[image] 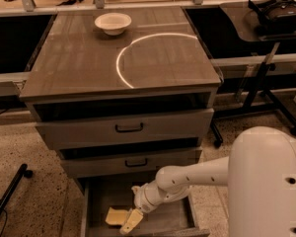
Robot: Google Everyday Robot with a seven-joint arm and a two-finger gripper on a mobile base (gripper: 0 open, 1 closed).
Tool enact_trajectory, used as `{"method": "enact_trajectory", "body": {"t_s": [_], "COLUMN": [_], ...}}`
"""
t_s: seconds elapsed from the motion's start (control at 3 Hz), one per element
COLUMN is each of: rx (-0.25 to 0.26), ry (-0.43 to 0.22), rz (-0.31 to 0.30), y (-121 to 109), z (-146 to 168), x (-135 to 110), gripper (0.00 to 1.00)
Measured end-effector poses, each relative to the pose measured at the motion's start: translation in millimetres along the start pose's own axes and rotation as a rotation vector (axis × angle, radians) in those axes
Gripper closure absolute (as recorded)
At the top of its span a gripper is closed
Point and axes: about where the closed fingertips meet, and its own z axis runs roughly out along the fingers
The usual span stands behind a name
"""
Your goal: Pick sponge from bottom drawer and place on counter
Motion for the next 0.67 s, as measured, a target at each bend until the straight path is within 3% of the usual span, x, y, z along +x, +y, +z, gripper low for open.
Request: {"method": "enact_trajectory", "body": {"t_s": [0.33, 0.67], "rx": [0.000, -0.002], "ry": [0.000, -0.012], "rz": [0.000, -0.004], "y": [0, -17], "z": [0, 17], "x": [0, 8], "gripper": [0.00, 0.00]}}
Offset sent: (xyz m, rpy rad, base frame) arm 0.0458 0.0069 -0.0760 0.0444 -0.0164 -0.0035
